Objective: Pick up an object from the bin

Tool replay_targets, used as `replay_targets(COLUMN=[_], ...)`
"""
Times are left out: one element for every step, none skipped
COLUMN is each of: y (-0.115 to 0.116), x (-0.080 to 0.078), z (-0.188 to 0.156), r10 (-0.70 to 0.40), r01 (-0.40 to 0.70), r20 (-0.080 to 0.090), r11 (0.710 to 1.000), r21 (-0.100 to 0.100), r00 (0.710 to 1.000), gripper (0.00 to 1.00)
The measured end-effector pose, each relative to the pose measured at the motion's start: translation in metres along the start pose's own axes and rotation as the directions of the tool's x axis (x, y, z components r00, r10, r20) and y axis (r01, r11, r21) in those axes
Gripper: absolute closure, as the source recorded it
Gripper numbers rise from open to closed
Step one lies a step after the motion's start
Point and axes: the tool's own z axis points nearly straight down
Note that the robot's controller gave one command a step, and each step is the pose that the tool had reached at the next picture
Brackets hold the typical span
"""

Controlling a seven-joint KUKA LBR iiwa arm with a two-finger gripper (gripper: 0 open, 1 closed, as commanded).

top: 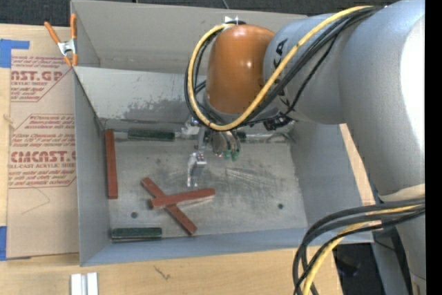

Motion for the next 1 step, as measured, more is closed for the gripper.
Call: replay_targets(y=[0.0], x=[0.0], z=[0.0], r10=[0.0], r01=[0.0], r20=[0.0], r11=[1.0], r21=[0.0], r00=[1.0], gripper=[0.0])
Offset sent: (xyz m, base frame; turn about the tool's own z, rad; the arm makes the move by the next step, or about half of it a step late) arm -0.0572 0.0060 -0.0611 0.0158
